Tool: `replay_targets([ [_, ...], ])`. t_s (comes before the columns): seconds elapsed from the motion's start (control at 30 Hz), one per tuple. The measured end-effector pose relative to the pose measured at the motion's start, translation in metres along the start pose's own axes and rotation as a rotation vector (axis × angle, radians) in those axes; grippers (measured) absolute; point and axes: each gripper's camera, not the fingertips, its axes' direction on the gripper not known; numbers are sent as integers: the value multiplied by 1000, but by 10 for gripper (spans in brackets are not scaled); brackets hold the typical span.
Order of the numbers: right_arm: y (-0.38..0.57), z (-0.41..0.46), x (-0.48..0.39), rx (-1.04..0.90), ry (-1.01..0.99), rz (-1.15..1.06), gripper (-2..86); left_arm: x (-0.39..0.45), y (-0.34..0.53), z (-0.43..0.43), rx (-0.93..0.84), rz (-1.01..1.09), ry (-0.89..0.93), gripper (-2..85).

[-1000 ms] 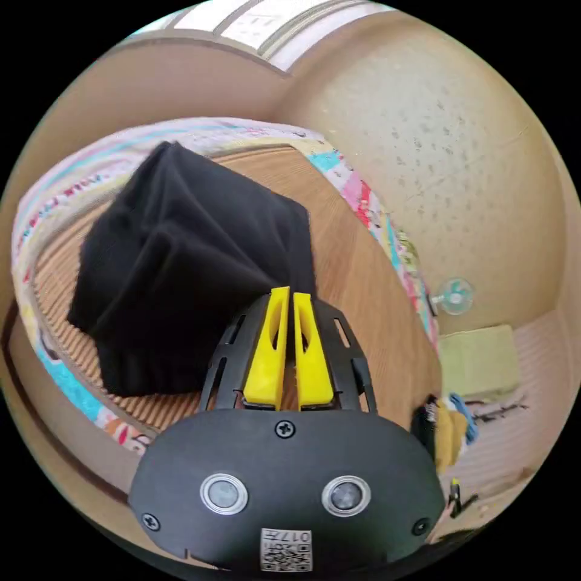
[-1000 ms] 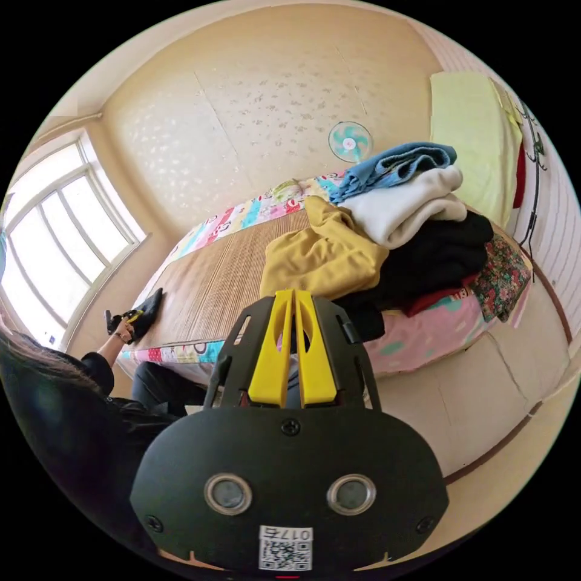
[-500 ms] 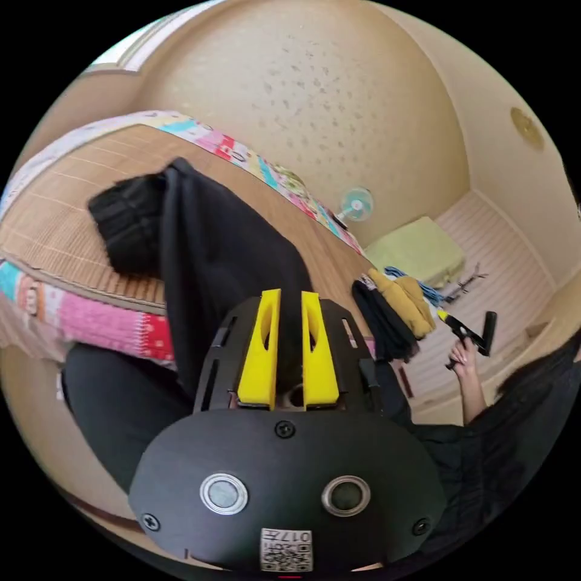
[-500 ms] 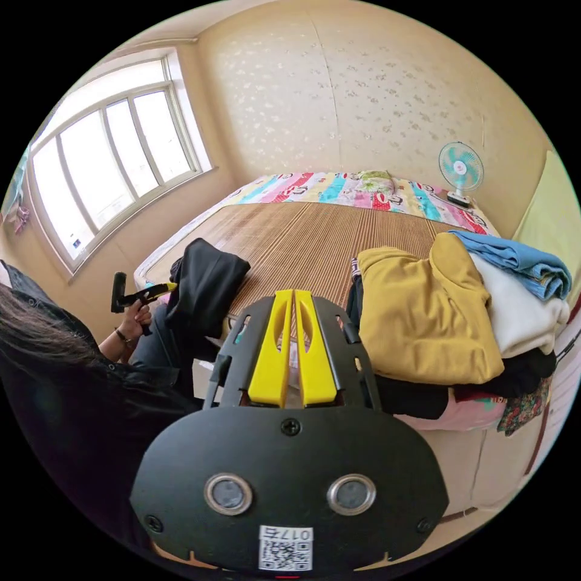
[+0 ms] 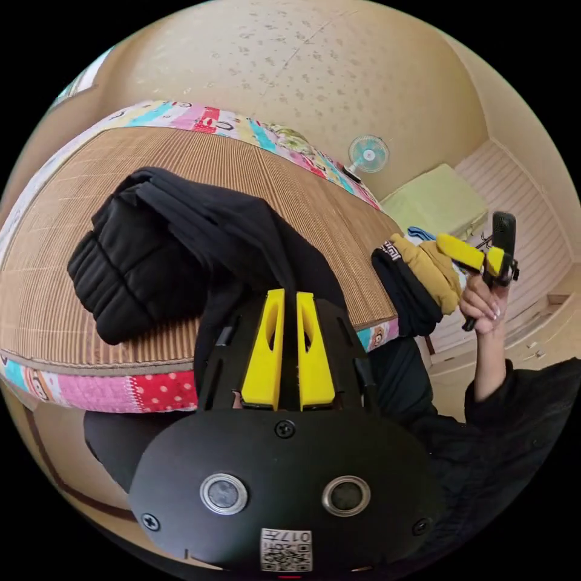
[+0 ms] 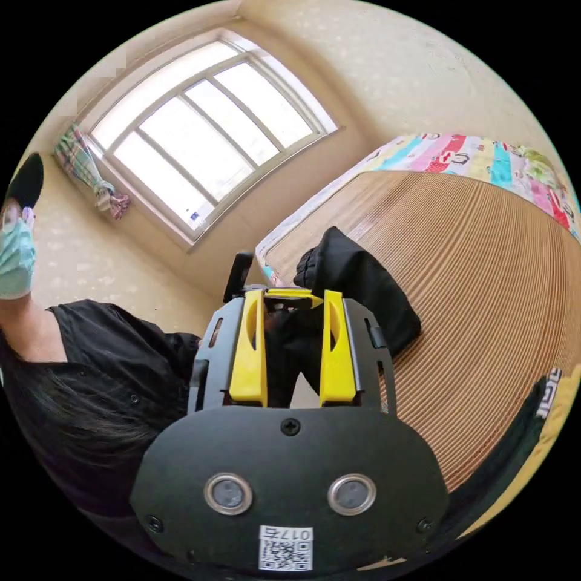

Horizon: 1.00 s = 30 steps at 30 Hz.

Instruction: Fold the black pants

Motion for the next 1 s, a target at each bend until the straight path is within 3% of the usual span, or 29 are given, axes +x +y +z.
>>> replay_targets([
  [0.13,-111,72,8,-175,107,-52,166,1,34,1,5,-61,141,42],
  [0.23,-171,143,51,-354,272,106,166,1,53,-3,-68,-32,173,43],
  [0.3,-167,172,112,-456,333,371,107,-13,68,-14,-117,-66,197,47],
  [0.37,-138,153,146,-351,175,547,73,-33,79,-35,-87,-143,213,53],
  [0.5,-65,80,176,-82,-140,618,41,-99,96,-103,224,-370,445,94],
  [0.57,-39,45,176,-2,-206,618,37,-121,88,-115,278,-425,502,98],
  [0.7,12,-23,168,86,-529,561,34,-126,33,-97,161,-363,438,139],
  [0.83,62,-62,155,163,-772,539,35,-101,17,-76,171,-315,591,180],
  [0.93,117,-94,144,366,-981,485,37,-60,24,-85,214,-220,652,192],
  [1.0,157,-112,133,520,-1167,390,37,-22,32,-92,194,-147,635,138],
])
